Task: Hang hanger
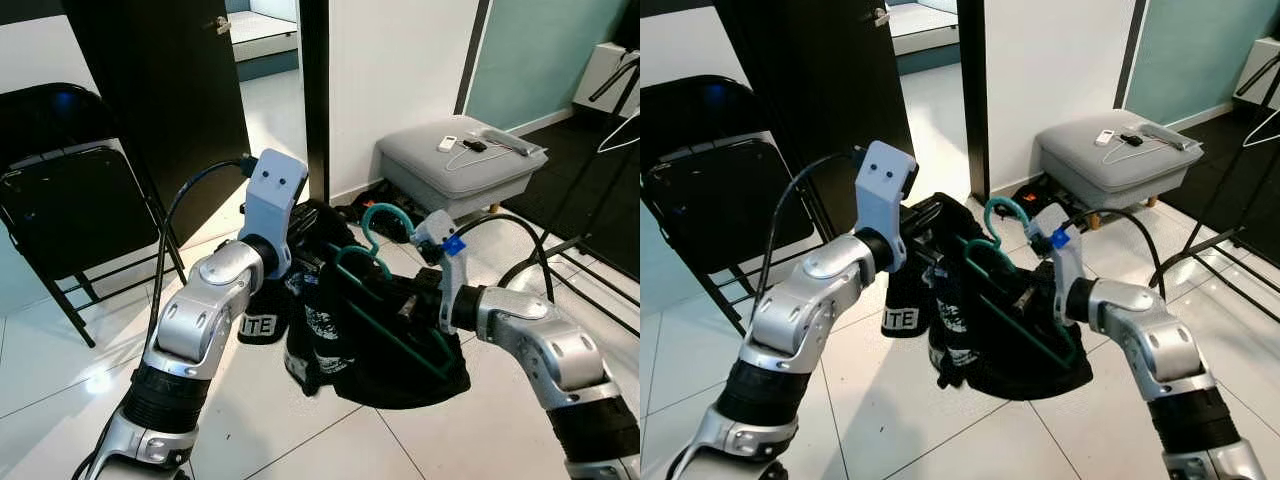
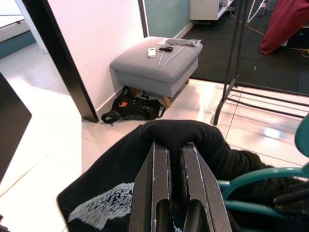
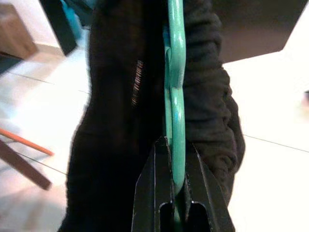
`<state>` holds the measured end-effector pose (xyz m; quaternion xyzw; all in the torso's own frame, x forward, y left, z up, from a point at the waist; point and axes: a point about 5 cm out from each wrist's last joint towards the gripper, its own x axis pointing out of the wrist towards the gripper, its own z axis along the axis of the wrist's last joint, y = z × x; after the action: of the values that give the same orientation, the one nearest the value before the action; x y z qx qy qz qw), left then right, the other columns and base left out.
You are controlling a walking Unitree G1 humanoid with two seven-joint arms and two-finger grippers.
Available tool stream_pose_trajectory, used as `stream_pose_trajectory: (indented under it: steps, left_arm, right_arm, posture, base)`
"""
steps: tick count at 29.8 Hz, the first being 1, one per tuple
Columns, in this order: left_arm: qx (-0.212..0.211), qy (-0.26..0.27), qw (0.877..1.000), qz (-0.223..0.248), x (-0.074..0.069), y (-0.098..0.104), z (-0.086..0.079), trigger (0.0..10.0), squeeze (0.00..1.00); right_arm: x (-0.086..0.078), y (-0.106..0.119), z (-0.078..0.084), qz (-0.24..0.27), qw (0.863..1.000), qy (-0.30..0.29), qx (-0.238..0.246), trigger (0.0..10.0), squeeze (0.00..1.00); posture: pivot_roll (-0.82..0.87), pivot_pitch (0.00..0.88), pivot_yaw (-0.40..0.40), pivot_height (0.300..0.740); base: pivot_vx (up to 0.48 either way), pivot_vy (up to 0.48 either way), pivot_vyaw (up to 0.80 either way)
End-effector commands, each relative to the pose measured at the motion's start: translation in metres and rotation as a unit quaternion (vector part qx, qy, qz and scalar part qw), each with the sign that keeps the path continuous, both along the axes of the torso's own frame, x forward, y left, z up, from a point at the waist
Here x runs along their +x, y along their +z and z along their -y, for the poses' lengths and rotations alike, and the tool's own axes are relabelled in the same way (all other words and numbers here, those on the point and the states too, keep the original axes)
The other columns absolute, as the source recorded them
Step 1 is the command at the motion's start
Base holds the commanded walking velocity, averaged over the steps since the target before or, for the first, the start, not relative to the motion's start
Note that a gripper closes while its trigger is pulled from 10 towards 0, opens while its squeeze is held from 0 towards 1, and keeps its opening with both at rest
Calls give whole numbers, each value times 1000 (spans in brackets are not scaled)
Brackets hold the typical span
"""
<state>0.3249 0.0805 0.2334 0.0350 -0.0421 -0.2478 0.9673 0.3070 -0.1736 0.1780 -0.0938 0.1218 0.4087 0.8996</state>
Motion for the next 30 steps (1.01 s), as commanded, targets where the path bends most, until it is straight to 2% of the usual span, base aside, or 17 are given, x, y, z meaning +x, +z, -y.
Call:
stream_pose_trajectory:
  steps: [1, 4, 8, 11, 12, 15, 16, 19, 28, 29, 30]
  left_arm:
    - [-4, 13, 1000, 18, 1, 7, -6, 0, 0]
    - [-1, 21, 1000, 18, 3, 6, -11, 0, 0]
    - [4, 33, 999, 19, 5, 5, -18, 0, 0]
    - [29, 74, 997, 25, 14, 6, -44, 0, 0]
    - [29, 74, 997, 25, 14, 6, -44, 0, 0]
    - [58, 117, 991, 34, 22, 10, -74, 0, 0]
    - [58, 117, 991, 34, 22, 10, -74, 0, 0]
    - [68, 134, 988, 42, 24, 16, -89, 0, 0]
    - [63, 122, 989, 46, 24, 16, -81, 0, 0]
    - [62, 103, 992, 49, 23, 14, -73, 4980, 0]
    - [53, 78, 994, 52, 20, 13, -62, 7647, 0]
  right_arm:
    - [0, -5, 0, 1, 1000, 1, -15, 10000, 0]
    - [1, -3, 12, 8, 999, -20, -29, 10000, 0]
    - [1, -1, 16, 10, 999, -24, -35, 10000, 0]
    - [-5, 0, 21, 10, 999, -14, -43, 10000, 0]
    - [-5, 0, 21, 10, 999, -14, -43, 10000, 0]
    - [-12, -4, 24, 2, 999, 0, -51, 10000, 0]
    - [-12, -4, 24, 2, 999, 0, -51, 10000, 0]
    - [-14, -6, 25, 2, 999, -1, -49, 10000, 0]
    - [-9, -3, 28, 12, 999, -22, -44, 10000, 0]
    - [-7, -1, 28, 17, 999, -25, -40, 10000, 0]
    - [-5, 1, 28, 23, 999, -33, -35, 10000, 0]
  posture:
    - [-85, 7, 39, 740]
    - [-87, 7, 39, 740]
    - [-91, 7, 39, 740]
    - [-101, 9, 40, 740]
    - [-101, 9, 40, 740]
    - [-102, 9, 39, 740]
    - [-102, 9, 39, 740]
    - [-102, 2, 45, 740]
    - [-102, 0, 44, 740]
    - [-104, 0, 41, 740]
    - [-103, 2, 40, 740]
  base:
    - [0, 0, 0]
    - [0, 0, 0]
    - [0, 0, 0]
    - [0, 0, 0]
    - [0, 0, 0]
    - [0, 0, 0]
    - [0, 0, 0]
    - [0, 0, 0]
    - [0, 0, 0]
    - [0, 0, 0]
    - [0, 0, 0]
